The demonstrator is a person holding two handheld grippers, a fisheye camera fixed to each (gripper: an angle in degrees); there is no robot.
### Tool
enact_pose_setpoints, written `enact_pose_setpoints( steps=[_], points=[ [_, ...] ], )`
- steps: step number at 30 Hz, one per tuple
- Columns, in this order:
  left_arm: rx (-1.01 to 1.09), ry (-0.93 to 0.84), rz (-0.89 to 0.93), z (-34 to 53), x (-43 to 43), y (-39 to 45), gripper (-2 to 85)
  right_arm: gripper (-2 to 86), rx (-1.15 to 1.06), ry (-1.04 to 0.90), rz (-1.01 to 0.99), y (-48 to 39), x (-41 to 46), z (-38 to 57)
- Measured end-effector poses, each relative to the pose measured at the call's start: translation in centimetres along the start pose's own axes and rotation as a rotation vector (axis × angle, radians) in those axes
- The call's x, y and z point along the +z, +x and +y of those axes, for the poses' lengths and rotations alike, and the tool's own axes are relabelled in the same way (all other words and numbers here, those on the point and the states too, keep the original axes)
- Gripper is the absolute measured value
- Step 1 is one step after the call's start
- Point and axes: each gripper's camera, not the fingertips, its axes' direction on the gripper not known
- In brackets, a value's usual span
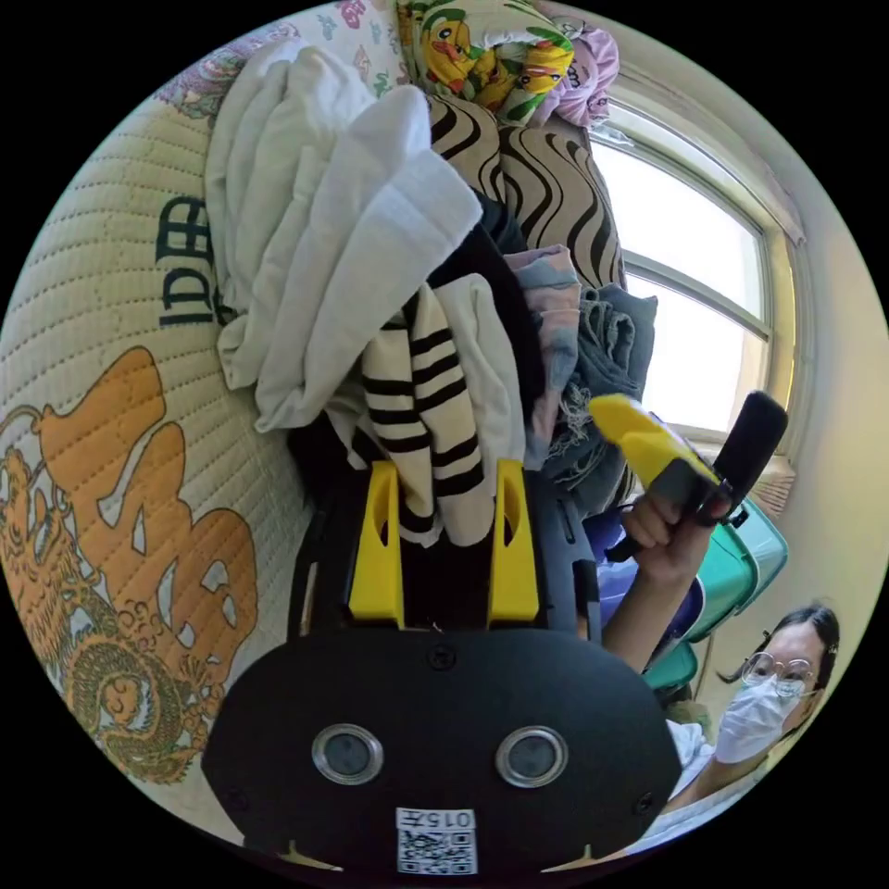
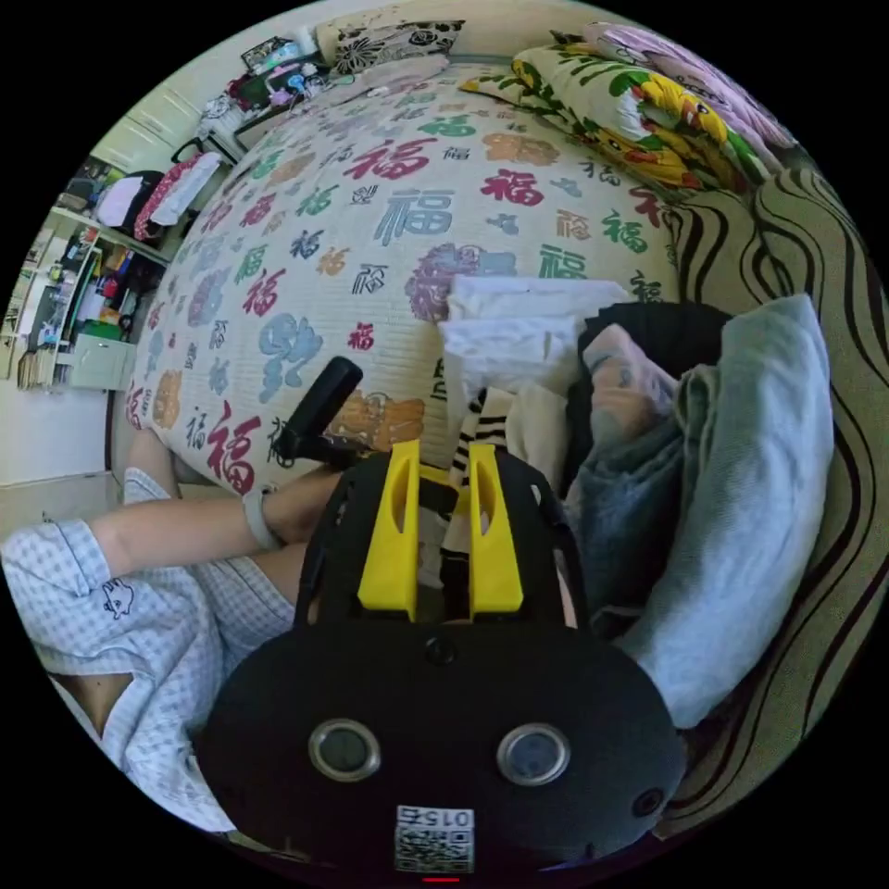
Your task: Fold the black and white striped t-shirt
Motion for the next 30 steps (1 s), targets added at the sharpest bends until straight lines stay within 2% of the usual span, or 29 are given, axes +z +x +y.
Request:
enact_pose_setpoints(
  steps=[3, 8, 13, 16, 18, 23, 25, 27, 30],
  points=[
    [0.002, 0.007, 0.025, -0.5, -1.2, 0.0, 9.3, 10.3, 0.013, -0.162, 0.123, -1.1, 4.0, 3.0],
    [-0.014, 0.048, 0.078, -0.4, -3.8, 0.1, 8.1, 8.0, -0.023, -0.052, 0.377, -3.9, 5.2, 6.6],
    [-0.029, -0.015, 0.046, -0.6, -2.9, 2.2, 6.7, 5.0, 0.002, -0.012, 0.409, -3.9, 5.5, 9.6],
    [0.044, 0.005, 0.001, 0.4, -4.3, 5.3, 3.3, 1.1, 0.059, 0.099, 0.305, -2.6, 2.8, 12.9],
    [0.157, 0.027, -0.07, 1.5, -6.0, 9.6, 1.8, -0.4, 0.099, 0.243, 0.185, -1.2, -0.8, 16.3],
    [0.333, 0.063, -0.038, 3.9, -9.4, 18.3, 0.7, -0.8, 0.148, 0.445, 0.062, 0.5, -8.0, 22.7],
    [0.389, 0.094, 0.012, 5.1, -11.6, 21.3, 0.5, -0.8, 0.127, 0.525, 0.01, 0.5, -10.6, 24.8],
    [0.434, 0.16, 0.183, 6.6, -15.4, 24.8, 0.4, -0.8, 0.08, 0.674, -0.136, 0.1, -14.6, 27.3],
    [0.538, 0.225, 0.317, 9.6, -22.2, 30.9, 0.4, -0.7, -0.024, 0.854, -0.283, -1.7, -19.3, 29.9]
  ],
)
